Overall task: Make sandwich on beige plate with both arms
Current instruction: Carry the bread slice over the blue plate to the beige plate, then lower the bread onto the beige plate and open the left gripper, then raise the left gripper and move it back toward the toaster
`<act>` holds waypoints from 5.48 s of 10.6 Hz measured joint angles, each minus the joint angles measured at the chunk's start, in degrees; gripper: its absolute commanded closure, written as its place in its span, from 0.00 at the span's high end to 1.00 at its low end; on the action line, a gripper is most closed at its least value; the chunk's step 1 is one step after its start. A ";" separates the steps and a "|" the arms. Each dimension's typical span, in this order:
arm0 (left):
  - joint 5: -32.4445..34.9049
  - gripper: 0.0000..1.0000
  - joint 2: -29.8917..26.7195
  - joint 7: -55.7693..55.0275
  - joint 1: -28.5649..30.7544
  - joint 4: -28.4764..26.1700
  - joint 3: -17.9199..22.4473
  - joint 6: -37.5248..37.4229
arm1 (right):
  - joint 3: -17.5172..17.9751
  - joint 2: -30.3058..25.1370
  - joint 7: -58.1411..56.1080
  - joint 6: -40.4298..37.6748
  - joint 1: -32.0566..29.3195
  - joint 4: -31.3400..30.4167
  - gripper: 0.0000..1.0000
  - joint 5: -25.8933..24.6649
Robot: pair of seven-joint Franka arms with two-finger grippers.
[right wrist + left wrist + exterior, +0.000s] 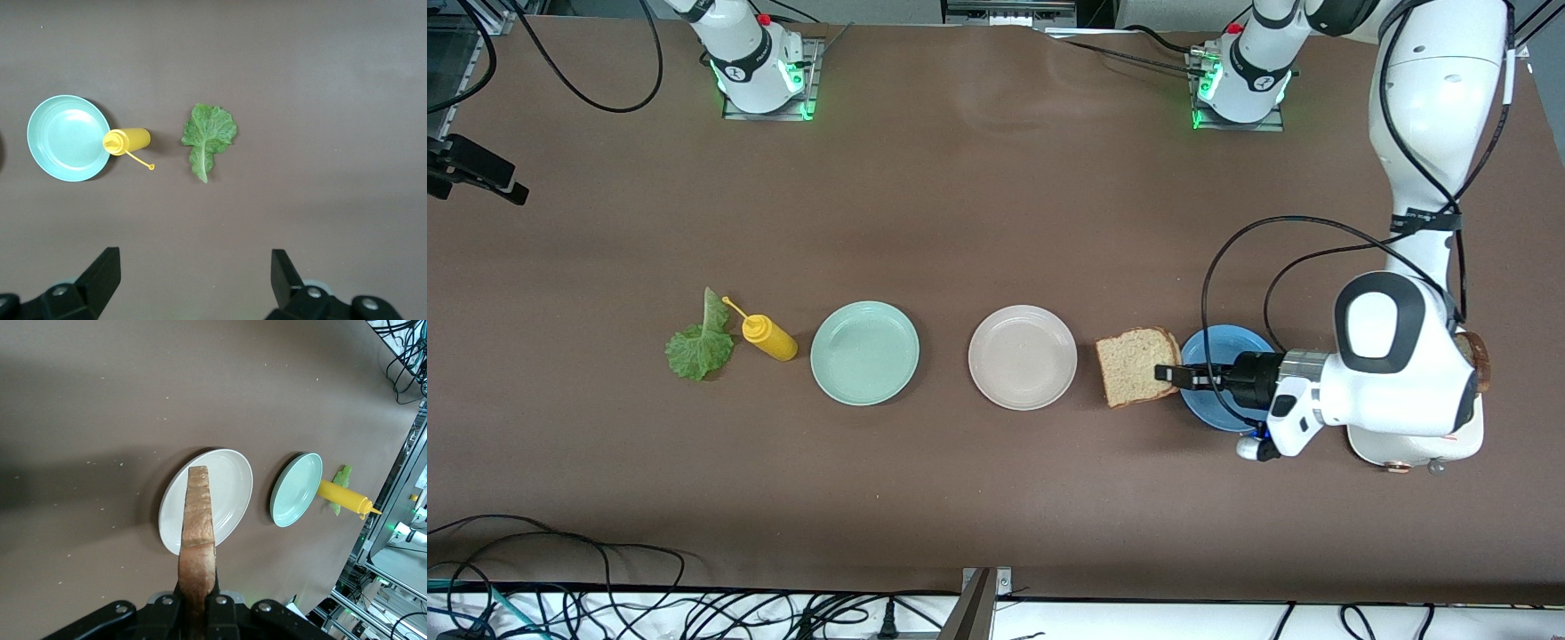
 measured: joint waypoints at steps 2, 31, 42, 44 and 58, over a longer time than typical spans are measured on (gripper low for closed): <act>-0.02 0.00 0.03 -0.12 -2.00 -0.59 -0.05 2.24 | -0.03 0.00 0.00 -0.02 0.00 0.00 1.00 0.00; -11.99 0.31 -1.77 -0.44 -11.71 -22.92 -10.72 43.08 | -0.20 0.00 0.00 -0.08 0.00 0.02 1.00 0.00; -9.81 1.00 -1.07 -0.20 -10.62 -22.90 -7.40 43.67 | -0.14 0.00 0.00 -0.08 0.00 0.02 1.00 0.00; -9.14 1.00 -1.15 -0.15 -10.43 -22.78 -6.64 43.75 | -0.14 0.00 0.00 -0.08 0.00 0.02 1.00 0.00; 19.76 1.00 -8.20 -3.60 -3.74 -22.57 -0.55 24.67 | 0.90 0.42 0.14 -2.73 0.62 -0.01 1.00 0.05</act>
